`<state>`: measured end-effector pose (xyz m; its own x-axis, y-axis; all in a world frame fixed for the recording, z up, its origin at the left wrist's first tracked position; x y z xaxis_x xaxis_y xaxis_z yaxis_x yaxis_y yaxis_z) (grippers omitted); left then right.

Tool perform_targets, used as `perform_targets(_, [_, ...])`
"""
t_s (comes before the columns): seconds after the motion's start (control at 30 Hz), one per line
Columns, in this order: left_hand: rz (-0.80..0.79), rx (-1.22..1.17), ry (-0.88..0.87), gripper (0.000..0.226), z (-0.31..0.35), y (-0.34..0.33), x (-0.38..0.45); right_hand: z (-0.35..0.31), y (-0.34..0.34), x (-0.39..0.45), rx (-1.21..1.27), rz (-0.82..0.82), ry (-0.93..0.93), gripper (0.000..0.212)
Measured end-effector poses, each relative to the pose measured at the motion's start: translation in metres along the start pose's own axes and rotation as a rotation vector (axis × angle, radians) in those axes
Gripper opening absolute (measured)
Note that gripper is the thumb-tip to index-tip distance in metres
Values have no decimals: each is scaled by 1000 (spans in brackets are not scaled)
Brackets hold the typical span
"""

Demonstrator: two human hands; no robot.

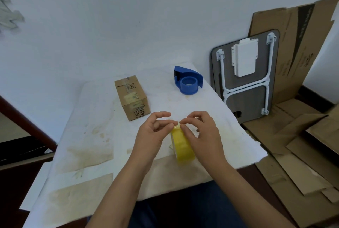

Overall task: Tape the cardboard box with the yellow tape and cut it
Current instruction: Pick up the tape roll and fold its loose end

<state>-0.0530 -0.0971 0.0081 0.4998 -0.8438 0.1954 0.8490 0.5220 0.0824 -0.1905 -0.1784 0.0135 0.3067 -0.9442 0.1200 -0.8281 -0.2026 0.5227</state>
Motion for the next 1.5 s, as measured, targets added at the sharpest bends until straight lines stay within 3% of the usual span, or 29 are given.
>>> perform_targets(0.1, [12, 5, 3, 20, -1, 2, 1, -2, 1, 3, 114, -43, -4, 35])
perform_targets(0.27, [19, 25, -30, 20, -2, 2, -1, -7, -6, 9, 232, -218, -48, 21])
perform_targets(0.47, [43, 134, -78, 30, 0, 7, -4, -3, -4, 11, 290, -205, -61, 19])
perform_targets(0.73, [78, 108, -118, 13, 0, 7, -8, 0, -5, 8, 310, -219, -77, 19])
perform_targets(1.07, [48, 123, -120, 20, -3, 9, -8, -6, -2, 2, 308, -230, -35, 15])
perform_targets(1.37, [-7, 273, -213, 28, 10, 6, -8, -5, -2, 4, 284, -230, -44, 8])
perform_targets(1.5, [-20, 271, -217, 20, 10, 6, -8, -4, -2, 4, 285, -233, -52, 8])
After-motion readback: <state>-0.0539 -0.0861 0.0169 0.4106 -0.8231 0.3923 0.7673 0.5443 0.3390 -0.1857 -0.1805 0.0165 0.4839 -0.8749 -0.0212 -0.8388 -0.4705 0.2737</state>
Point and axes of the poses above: each hand's wrist, its own x-axis towards the middle knuckle, its own y-axis out of the back of the hand, z = x × y, the point moved 10 cm from there along x, towards the middle knuckle, and after that the axes turned 14 degrees about -y, right-handed, at the moved point
